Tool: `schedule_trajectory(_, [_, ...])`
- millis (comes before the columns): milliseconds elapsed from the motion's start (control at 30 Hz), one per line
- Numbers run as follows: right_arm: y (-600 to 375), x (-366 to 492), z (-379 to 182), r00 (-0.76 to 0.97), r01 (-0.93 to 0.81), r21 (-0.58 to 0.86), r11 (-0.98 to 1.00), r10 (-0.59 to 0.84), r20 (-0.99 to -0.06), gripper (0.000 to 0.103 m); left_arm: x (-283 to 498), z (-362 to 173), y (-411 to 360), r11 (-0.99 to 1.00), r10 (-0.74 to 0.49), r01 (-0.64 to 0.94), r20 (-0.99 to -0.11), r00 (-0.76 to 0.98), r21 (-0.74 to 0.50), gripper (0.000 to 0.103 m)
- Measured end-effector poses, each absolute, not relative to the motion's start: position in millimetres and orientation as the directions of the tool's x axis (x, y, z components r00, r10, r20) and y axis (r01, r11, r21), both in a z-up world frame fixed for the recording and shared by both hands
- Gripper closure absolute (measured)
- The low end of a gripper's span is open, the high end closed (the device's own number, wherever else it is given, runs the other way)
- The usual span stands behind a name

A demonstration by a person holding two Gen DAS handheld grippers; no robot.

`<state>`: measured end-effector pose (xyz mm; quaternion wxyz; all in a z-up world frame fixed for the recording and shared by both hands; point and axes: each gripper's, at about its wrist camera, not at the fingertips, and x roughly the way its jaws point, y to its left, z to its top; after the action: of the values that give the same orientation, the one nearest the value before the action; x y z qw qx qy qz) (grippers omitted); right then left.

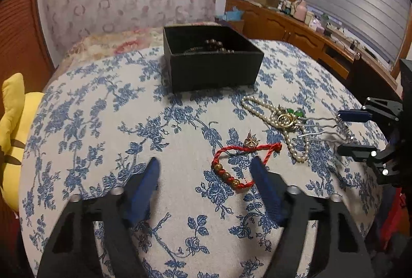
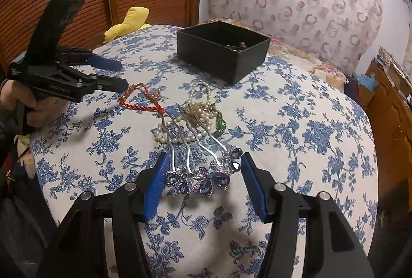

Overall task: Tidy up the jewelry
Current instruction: 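Grasp the purple jeweled hair combs with the right tool while the left tool grasps the red cord bracelet, then carry the red cord bracelet to the black box with the left tool and release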

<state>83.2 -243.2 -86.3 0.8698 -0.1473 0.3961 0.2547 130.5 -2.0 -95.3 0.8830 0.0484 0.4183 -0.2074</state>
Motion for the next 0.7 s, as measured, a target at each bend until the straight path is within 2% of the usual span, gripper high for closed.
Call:
schedule_trajectory(100, [-246,82,-88,0.557,-0.554,-0.047,0.831,0.328,-0.763,0.044,136,-100,-9,0.898,-0.325,0.432,-0.780,0.535,-0.079,0.052])
schedule_trajectory(200, [-246,83,-89,0.558,-0.553,-0.044,0.832,0.331,-0.762,0.044,141,-104,-17,0.891,-0.317,0.450,-0.793,0.521,-0.061,0.067])
schedule_trajectory(300, [-246,83,-88,0.559,-0.553,-0.042,0.832,0.333,-0.759,0.044,144,-106,-23,0.889,-0.295,0.457,-0.793,0.533,-0.023,0.069])
schedule_trajectory(367, [-246,83,-87,0.562,-0.553,-0.043,0.832,0.334,-0.757,0.044,145,-107,-26,0.888,-0.285,0.461,-0.792,0.540,-0.005,0.074])
schedule_trajectory(433, [-245,83,-86,0.564,-0.552,-0.044,0.833,0.334,-0.755,0.044,144,-107,-29,0.879,-0.291,0.477,-0.789,0.541,0.003,0.097])
schedule_trajectory(700, [-243,83,-78,0.572,-0.555,-0.045,0.831,0.342,-0.745,0.043,131,-95,-22,0.875,-0.325,0.483,-0.771,0.549,-0.025,0.098])
